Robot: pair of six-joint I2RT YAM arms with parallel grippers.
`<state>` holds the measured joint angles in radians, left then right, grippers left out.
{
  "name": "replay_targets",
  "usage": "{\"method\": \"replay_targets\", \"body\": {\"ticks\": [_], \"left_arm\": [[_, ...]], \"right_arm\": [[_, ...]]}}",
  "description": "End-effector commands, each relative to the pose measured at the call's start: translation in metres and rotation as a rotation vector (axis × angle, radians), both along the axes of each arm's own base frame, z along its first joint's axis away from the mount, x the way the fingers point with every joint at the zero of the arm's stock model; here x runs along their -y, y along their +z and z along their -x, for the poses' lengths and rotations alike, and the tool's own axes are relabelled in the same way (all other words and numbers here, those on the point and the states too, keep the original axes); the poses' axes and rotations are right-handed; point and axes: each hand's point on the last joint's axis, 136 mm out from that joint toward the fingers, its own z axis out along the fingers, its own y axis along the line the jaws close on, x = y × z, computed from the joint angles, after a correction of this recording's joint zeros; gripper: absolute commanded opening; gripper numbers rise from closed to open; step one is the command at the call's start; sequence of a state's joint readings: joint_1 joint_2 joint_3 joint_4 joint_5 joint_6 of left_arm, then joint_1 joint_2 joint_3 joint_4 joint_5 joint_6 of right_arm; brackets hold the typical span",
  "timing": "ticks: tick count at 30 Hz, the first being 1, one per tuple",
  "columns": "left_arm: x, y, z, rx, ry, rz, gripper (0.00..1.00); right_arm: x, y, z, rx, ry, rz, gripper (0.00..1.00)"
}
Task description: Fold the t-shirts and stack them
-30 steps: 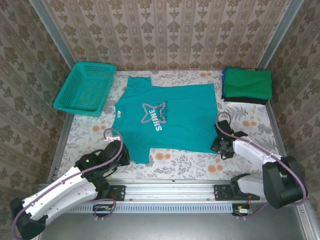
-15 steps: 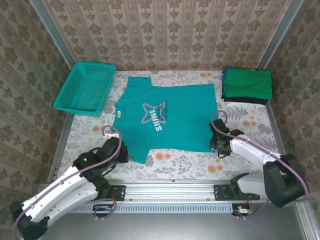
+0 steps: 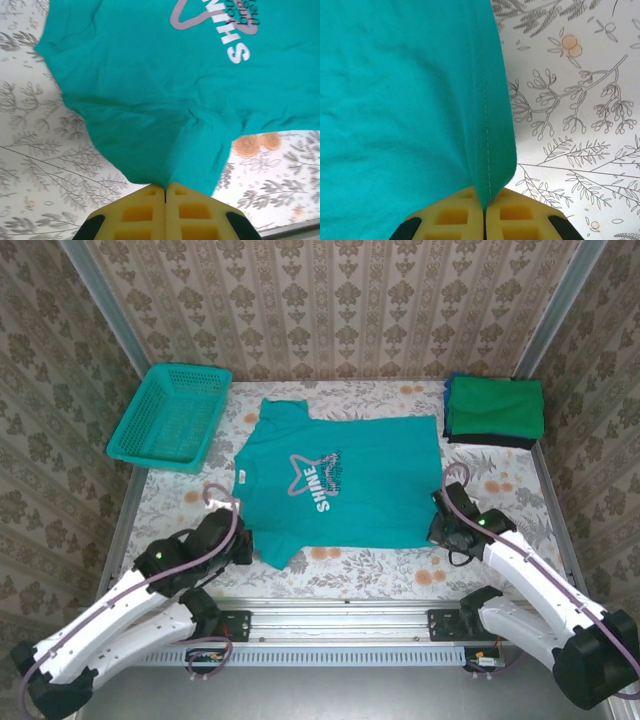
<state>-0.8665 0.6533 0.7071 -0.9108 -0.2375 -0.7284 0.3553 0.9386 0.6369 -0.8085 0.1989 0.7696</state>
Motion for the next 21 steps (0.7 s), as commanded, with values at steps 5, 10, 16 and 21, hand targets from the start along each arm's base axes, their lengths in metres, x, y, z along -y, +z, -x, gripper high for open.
{"method": "replay_targets", "body": {"ticks": [5, 10, 16, 21], "left_arm": [[0.028, 0.042, -0.092, 0.125, -0.058, -0.119, 0.00], [0.045, 0.029, -0.152, 0.060, -0.089, -0.169, 0.00], [0.050, 0.006, -0.201, -0.019, -0.091, -0.205, 0.00], [0.047, -0.010, -0.221, -0.064, -0.089, -0.242, 0.00]], "right_arm": [[0.007, 0.017, -0.056, 0.012, 0.038, 0.043, 0.12], [0.001, 0.003, -0.094, -0.022, 0.060, 0.019, 0.15], [0.011, -0.013, -0.123, -0.078, 0.037, 0.044, 0.12], [0.016, -0.021, -0.141, -0.109, 0.034, 0.047, 0.12]]}}
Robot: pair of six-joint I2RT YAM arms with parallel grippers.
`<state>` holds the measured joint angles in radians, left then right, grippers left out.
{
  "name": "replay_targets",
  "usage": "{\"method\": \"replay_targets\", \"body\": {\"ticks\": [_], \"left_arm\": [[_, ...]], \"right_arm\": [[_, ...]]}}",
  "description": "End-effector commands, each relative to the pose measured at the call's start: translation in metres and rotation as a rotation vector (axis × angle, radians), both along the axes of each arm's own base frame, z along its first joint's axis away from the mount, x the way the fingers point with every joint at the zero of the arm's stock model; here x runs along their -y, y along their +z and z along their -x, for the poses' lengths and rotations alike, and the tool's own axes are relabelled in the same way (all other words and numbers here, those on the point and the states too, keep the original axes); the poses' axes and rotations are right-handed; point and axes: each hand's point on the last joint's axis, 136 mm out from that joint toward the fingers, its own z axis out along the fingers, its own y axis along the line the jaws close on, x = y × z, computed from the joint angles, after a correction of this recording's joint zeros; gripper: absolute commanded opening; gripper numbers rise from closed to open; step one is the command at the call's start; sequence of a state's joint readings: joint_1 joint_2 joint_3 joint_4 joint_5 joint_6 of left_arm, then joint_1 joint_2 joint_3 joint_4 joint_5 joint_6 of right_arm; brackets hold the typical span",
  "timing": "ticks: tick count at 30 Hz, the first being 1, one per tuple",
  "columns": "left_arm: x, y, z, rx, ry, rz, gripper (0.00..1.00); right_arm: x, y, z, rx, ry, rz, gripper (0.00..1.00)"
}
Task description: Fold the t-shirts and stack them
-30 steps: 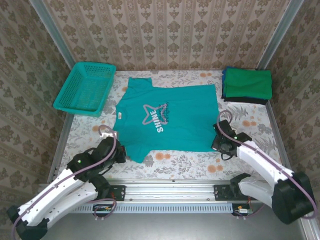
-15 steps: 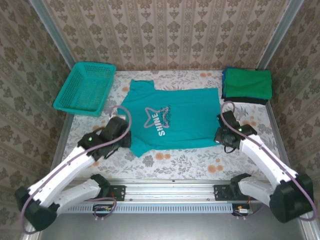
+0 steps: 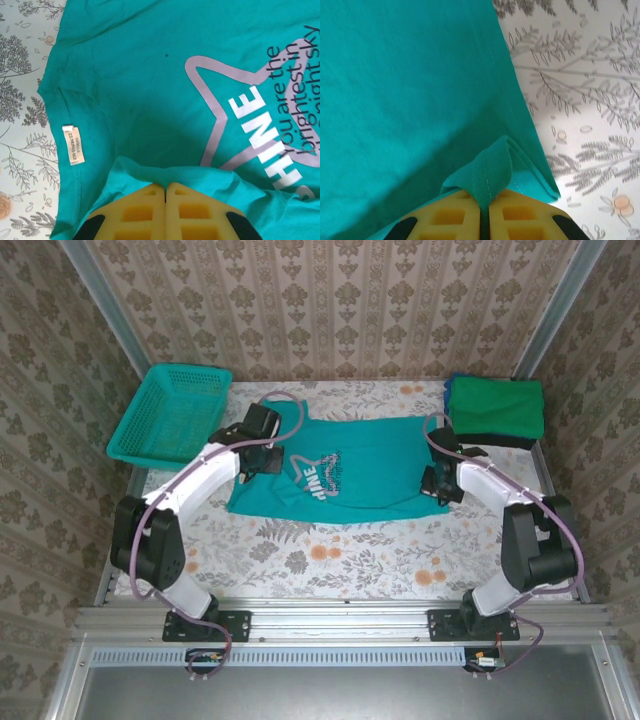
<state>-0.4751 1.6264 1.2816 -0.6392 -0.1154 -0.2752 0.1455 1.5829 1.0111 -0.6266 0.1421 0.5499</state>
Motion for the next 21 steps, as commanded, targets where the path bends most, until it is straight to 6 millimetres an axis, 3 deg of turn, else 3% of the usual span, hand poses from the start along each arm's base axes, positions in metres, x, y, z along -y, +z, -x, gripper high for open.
{"method": "replay_targets", "body": {"ticks": [1, 2, 13, 17, 21], "left_arm": [[0.002, 0.003, -0.011, 0.000, -0.037, -0.010, 0.00], [-0.009, 0.000, -0.017, -0.005, -0.006, -0.014, 0.00], [-0.044, -0.014, -0.033, -0.015, 0.100, -0.055, 0.00], [-0.048, -0.017, -0.039, -0.027, 0.117, -0.036, 0.00], [-0.050, -0.017, -0.044, -0.021, 0.124, -0.013, 0.00]], "right_arm": [[0.002, 0.002, -0.016, -0.002, 0.020, 0.001, 0.12], [0.004, -0.001, -0.019, -0.012, 0.017, 0.004, 0.12], [0.024, -0.011, -0.033, -0.062, -0.022, 0.027, 0.12], [0.024, -0.011, -0.038, -0.070, -0.021, 0.016, 0.12], [0.025, 0.001, -0.046, -0.044, -0.026, 0.012, 0.15]]}}
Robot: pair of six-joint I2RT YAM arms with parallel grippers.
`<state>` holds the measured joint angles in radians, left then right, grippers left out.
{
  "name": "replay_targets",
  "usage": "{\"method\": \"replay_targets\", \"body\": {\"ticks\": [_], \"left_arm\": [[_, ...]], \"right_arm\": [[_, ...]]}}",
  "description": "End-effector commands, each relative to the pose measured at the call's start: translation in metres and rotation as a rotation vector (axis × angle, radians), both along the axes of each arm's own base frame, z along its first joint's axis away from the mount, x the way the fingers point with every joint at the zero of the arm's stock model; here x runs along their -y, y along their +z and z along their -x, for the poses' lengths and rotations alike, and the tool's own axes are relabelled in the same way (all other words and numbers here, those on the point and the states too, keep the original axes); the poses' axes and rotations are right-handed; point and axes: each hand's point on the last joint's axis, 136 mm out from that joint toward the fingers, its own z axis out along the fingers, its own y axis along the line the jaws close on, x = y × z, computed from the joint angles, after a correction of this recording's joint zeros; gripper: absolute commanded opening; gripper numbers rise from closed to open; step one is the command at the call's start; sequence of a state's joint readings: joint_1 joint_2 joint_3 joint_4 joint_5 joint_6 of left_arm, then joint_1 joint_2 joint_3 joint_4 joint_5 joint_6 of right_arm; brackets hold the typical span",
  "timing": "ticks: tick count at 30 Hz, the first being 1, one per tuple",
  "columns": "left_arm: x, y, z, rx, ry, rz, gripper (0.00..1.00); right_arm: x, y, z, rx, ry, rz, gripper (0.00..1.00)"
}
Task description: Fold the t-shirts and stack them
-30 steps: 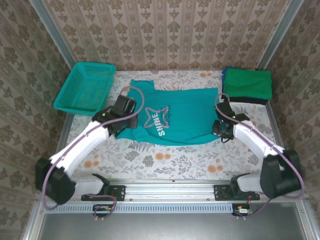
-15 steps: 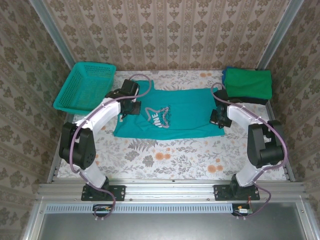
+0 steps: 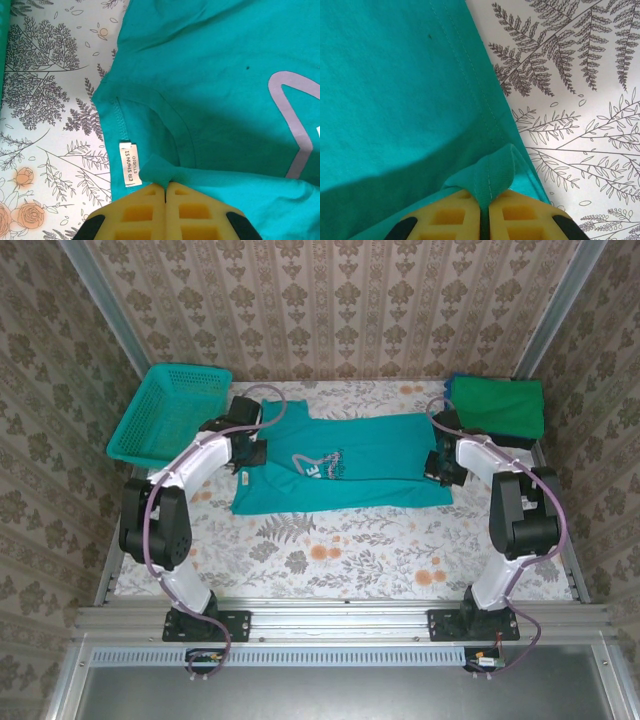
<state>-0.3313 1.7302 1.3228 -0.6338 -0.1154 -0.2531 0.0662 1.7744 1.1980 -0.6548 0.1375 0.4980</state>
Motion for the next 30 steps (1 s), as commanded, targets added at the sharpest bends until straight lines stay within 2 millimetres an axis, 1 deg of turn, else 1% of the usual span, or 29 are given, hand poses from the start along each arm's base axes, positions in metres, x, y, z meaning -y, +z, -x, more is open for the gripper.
{"method": "replay_targets", "body": {"ticks": [1, 3, 7, 12, 15, 18, 20, 24, 26, 27, 28, 30], "left_arm": [[0.000, 0.008, -0.014, 0.031, -0.001, 0.020, 0.00], [-0.003, 0.004, -0.018, 0.017, 0.010, 0.022, 0.00], [0.000, -0.003, -0.028, -0.001, 0.004, 0.040, 0.00], [0.007, -0.001, -0.041, -0.001, -0.020, 0.048, 0.00], [0.012, -0.008, -0.049, -0.023, -0.035, 0.047, 0.00], [0.011, -0.017, -0.050, -0.058, -0.033, 0.031, 0.00], [0.008, -0.021, -0.050, -0.062, -0.025, 0.022, 0.00], [0.002, -0.020, -0.050, -0.055, -0.006, 0.031, 0.00], [0.001, -0.021, -0.050, -0.062, -0.008, 0.031, 0.00], [0.001, -0.022, -0.049, -0.068, -0.008, 0.030, 0.00], [0.001, -0.023, -0.049, -0.076, -0.007, 0.030, 0.00], [-0.002, -0.025, -0.047, -0.085, -0.003, 0.019, 0.00]], "right_arm": [[0.003, 0.011, -0.005, -0.001, 0.001, -0.001, 0.16], [0.002, 0.007, -0.009, -0.011, 0.002, -0.008, 0.16], [0.002, -0.003, -0.015, -0.041, 0.003, -0.006, 0.16], [0.007, -0.003, -0.021, -0.041, -0.002, 0.004, 0.16], [0.006, -0.006, -0.025, -0.043, -0.003, -0.004, 0.16], [0.007, -0.010, -0.026, -0.060, 0.000, 0.001, 0.16], [0.009, -0.010, -0.027, -0.063, 0.000, 0.009, 0.16], [0.012, -0.007, -0.029, -0.052, -0.002, 0.020, 0.17], [0.011, -0.010, -0.031, -0.066, 0.006, 0.014, 0.22], [0.011, -0.009, -0.031, -0.074, 0.009, 0.016, 0.26], [0.012, -0.009, -0.031, -0.077, 0.012, 0.018, 0.26], [0.012, 0.001, -0.032, -0.057, 0.015, 0.023, 0.28]]}}
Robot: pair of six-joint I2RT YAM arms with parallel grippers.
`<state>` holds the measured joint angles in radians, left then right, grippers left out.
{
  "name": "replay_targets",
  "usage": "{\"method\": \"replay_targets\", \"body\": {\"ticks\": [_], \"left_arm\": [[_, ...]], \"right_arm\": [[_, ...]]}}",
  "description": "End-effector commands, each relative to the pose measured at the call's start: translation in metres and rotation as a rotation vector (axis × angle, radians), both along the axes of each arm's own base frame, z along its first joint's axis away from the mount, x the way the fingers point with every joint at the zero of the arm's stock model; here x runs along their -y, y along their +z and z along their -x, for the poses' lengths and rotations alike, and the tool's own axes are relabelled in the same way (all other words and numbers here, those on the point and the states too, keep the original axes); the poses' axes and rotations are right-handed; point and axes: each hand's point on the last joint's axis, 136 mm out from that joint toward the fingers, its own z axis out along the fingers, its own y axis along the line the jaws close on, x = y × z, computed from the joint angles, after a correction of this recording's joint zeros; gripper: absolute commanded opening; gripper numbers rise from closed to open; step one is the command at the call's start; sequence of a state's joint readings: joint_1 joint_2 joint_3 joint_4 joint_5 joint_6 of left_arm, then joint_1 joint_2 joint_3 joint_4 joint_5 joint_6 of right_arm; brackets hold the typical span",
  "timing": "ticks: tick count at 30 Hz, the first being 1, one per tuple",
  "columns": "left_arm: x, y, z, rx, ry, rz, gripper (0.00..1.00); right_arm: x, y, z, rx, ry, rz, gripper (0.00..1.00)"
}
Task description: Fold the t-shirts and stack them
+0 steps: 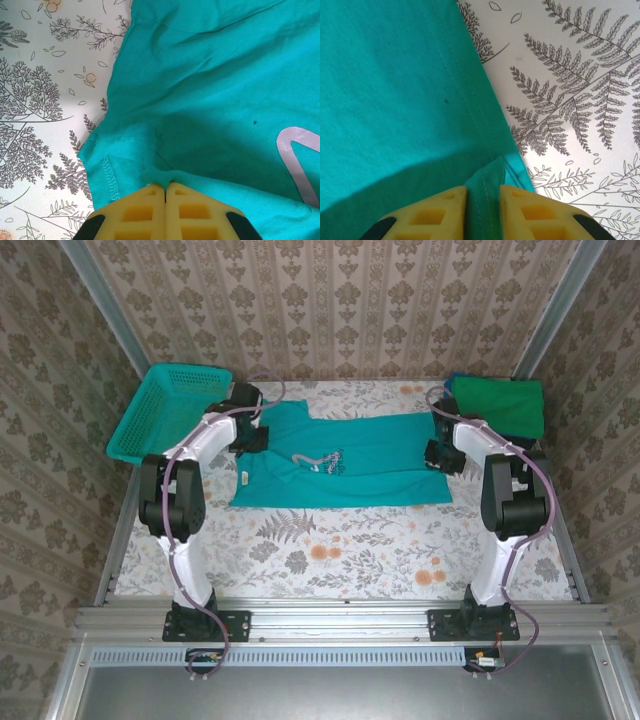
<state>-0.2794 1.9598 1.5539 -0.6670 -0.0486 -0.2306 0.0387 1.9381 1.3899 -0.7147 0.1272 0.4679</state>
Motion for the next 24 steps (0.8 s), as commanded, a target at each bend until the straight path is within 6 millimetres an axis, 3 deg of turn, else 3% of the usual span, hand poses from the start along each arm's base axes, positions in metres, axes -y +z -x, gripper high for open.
{"method": "replay_targets", "body": {"ticks": [1, 5, 8, 10, 14, 17, 20, 24], "left_arm": [[-0.007, -0.004, 0.005, -0.038, -0.006, -0.022, 0.02], [-0.013, 0.003, 0.003, -0.028, 0.006, -0.014, 0.28], [-0.011, 0.012, 0.000, -0.019, -0.004, -0.013, 0.32], [-0.010, 0.021, -0.001, -0.005, -0.011, -0.008, 0.32], [-0.007, 0.043, 0.009, 0.031, -0.029, 0.018, 0.32], [0.008, 0.047, 0.033, 0.051, -0.076, 0.092, 0.33], [0.025, 0.030, 0.061, 0.032, -0.124, 0.137, 0.35], [0.031, -0.018, 0.089, -0.065, -0.127, 0.183, 0.32]], "right_arm": [[0.006, 0.015, 0.003, -0.003, 0.011, 0.028, 0.31], [0.009, 0.050, 0.009, 0.090, 0.003, 0.052, 0.40], [-0.002, 0.068, 0.019, 0.168, 0.025, 0.066, 0.46], [-0.015, 0.069, 0.026, 0.197, 0.062, 0.058, 0.49], [-0.049, 0.039, 0.031, 0.197, 0.134, -0.077, 0.48], [-0.054, 0.020, 0.014, 0.160, 0.144, -0.098, 0.44], [-0.040, 0.001, 0.001, 0.084, 0.102, -0.057, 0.43], [-0.013, -0.016, 0.004, -0.008, 0.010, -0.014, 0.41]]}}
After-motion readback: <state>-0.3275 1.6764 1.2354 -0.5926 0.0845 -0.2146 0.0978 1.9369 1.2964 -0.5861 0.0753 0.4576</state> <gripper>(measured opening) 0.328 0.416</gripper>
